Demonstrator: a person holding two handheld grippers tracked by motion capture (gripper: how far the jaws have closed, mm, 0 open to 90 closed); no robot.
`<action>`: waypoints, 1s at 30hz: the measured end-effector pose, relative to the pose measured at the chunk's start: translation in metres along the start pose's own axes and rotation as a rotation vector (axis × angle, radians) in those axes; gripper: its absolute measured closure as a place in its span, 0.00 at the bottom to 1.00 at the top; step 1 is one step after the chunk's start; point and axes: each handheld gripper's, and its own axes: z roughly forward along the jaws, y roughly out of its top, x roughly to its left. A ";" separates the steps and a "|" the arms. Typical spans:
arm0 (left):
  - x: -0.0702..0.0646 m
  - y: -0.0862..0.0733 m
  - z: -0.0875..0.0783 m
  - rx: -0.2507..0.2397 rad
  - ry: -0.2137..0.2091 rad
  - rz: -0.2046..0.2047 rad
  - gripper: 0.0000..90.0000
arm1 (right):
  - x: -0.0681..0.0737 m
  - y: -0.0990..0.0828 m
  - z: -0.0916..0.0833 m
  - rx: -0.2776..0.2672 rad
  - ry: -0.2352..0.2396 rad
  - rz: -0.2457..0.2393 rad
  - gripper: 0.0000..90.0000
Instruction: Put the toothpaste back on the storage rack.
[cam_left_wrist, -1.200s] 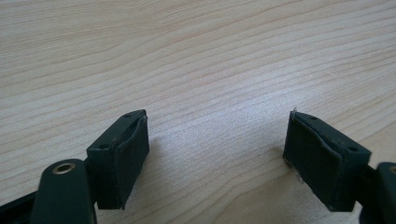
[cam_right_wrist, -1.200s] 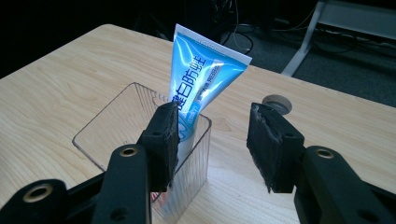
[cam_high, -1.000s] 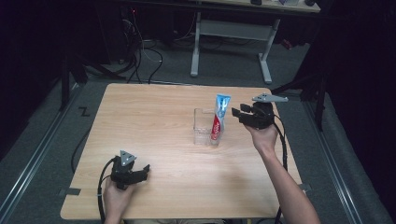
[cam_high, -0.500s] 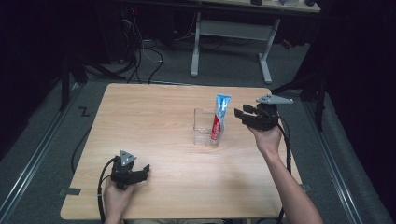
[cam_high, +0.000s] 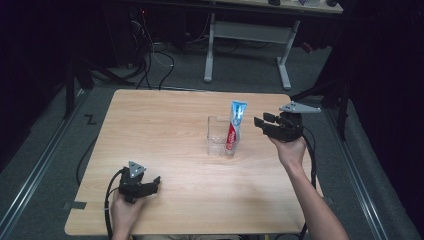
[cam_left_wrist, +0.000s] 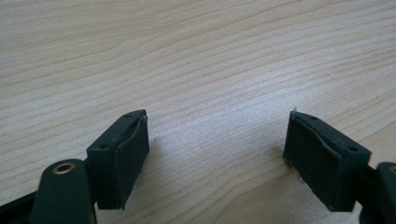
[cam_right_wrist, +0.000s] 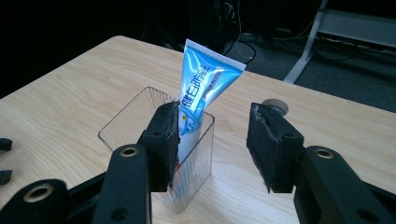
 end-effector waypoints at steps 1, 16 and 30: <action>0.000 0.000 0.000 0.001 0.000 0.000 0.25 | 0.000 0.000 -0.001 0.003 -0.004 0.000 0.60; 0.000 0.000 0.000 0.001 0.000 0.000 0.25 | -0.008 -0.013 -0.020 -0.019 -0.015 0.046 0.61; 0.000 0.000 0.000 0.001 0.000 0.000 0.25 | -0.012 -0.027 -0.035 -0.034 -0.016 0.075 0.61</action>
